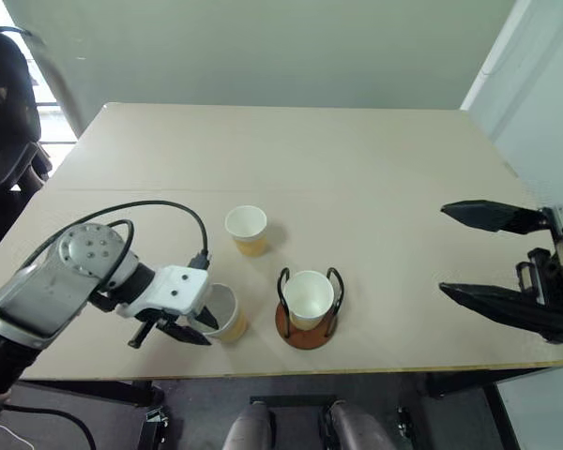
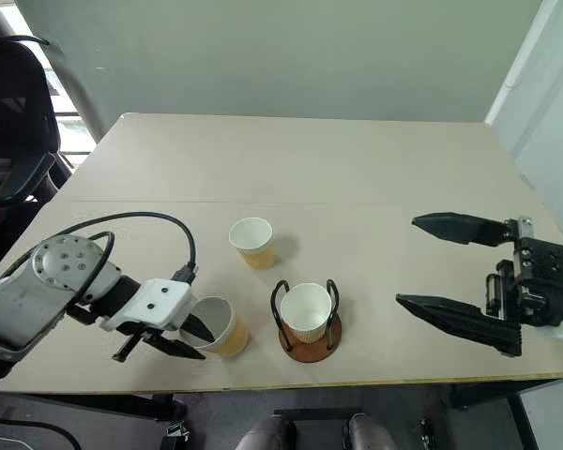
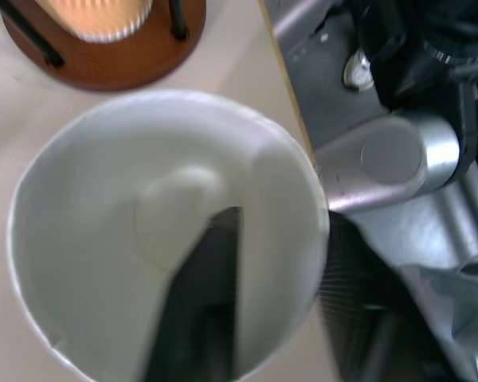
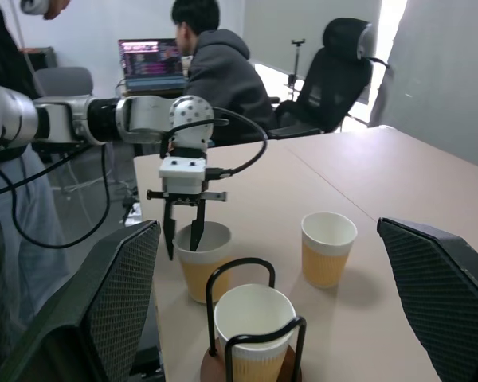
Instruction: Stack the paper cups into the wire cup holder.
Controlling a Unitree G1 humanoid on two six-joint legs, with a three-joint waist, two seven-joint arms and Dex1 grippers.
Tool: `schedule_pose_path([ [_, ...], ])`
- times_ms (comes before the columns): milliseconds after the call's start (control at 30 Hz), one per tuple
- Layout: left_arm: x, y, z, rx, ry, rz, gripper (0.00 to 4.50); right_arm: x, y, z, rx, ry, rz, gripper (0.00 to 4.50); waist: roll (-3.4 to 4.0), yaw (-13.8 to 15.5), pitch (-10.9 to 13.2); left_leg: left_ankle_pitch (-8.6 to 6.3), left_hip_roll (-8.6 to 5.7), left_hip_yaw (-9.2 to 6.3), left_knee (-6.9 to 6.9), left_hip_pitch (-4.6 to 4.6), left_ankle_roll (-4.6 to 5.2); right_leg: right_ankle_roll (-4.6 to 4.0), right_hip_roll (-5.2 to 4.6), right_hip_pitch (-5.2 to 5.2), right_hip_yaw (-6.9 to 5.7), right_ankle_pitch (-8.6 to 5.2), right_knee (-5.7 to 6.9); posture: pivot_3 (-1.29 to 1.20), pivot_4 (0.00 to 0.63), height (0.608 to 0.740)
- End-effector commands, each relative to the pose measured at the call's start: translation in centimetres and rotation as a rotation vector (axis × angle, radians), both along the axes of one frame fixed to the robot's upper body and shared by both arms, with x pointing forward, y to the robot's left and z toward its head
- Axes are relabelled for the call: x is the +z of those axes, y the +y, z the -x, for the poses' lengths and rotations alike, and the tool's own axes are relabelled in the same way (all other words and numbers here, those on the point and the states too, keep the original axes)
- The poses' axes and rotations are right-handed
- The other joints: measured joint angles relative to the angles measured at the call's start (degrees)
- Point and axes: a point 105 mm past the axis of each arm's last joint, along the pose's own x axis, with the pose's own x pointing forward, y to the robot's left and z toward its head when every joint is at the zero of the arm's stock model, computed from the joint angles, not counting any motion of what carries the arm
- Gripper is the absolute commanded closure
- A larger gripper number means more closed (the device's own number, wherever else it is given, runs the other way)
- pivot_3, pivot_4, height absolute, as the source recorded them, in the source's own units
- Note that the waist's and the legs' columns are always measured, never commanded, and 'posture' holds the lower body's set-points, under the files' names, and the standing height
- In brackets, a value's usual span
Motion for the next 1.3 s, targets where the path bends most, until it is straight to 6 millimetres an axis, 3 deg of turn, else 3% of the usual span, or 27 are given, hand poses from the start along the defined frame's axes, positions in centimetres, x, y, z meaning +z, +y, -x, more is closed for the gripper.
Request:
schedule_pose_path([
  [33,1.2,-0.4,1.0,-0.03,0.036,0.031,4.47,0.7,0.2,-0.1,0.006,-0.044,0.009,0.0,0.0,0.0,0.0,0.0,0.0,0.0,0.02,-0.01,0.0,0.01,0.0,0.01,0.0,0.01,0.0,0.0,0.15,0.74],
  [267,1.7,-0.1,1.2,0.006,0.061,0.046,4.47,0.9,0.2,-0.8,0.008,-0.051,0.023,0.0,0.03,0.0,-0.01,-0.11,0.0,0.0,0.33,-0.08,0.13,0.1,0.0,0.03,0.0,0.06,0.02,0.0,0.15,0.74],
  [333,2.8,0.0,0.3,0.037,0.021,0.076,4.47,1.2,-0.1,-0.9,-0.003,-0.067,0.039,0.0,0.05,0.01,0.0,-0.12,0.0,0.0,0.44,-0.13,0.15,0.1,0.0,0.03,0.0,0.06,0.02,0.0,0.15,0.74],
  [600,12.0,0.9,-4.6,0.134,-0.251,0.209,4.47,2.1,-2.4,-1.3,-0.085,-0.097,0.142,0.0,0.06,0.8,0.01,-0.07,-0.08,-0.01,0.79,-0.55,0.26,-0.21,-0.08,-0.22,0.0,0.07,0.01,0.0,0.15,0.74],
  [700,16.4,-2.7,-5.9,-0.026,-0.367,0.319,4.47,1.9,-3.9,-1.5,-0.128,-0.086,0.243,0.0,0.1,1.53,0.01,-0.09,-0.21,-0.02,0.8,-0.59,0.31,-0.09,-0.21,-0.21,0.01,0.15,-0.02,0.0,0.15,0.74],
  [767,17.8,-5.0,-6.0,-0.133,-0.386,0.365,4.47,1.9,-4.7,-1.8,-0.152,-0.087,0.279,0.0,0.1,1.86,0.01,-0.05,-0.32,-0.04,0.8,-0.74,0.42,0.01,-0.3,-0.26,0.01,0.21,-0.13,0.0,0.15,0.74],
  [967,17.1,-10.8,-4.3,-0.441,-0.315,0.354,4.47,2.0,-4.7,-1.8,-0.17,-0.128,0.309,0.0,0.41,1.38,0.05,-0.24,-0.43,0.03,0.78,-0.86,0.76,1.03,-0.43,-0.2,0.04,0.73,-0.69,0.0,0.15,0.74],
  [1300,16.0,-14.1,-2.3,-0.648,-0.189,0.3,4.47,2.5,-4.6,-0.5,-0.218,-0.162,0.344,0.0,0.61,1.53,0.15,-0.35,-0.37,0.09,0.8,-0.93,1.07,1.45,-0.44,0.05,0.08,0.55,-1.03,0.0,0.15,0.74],
])
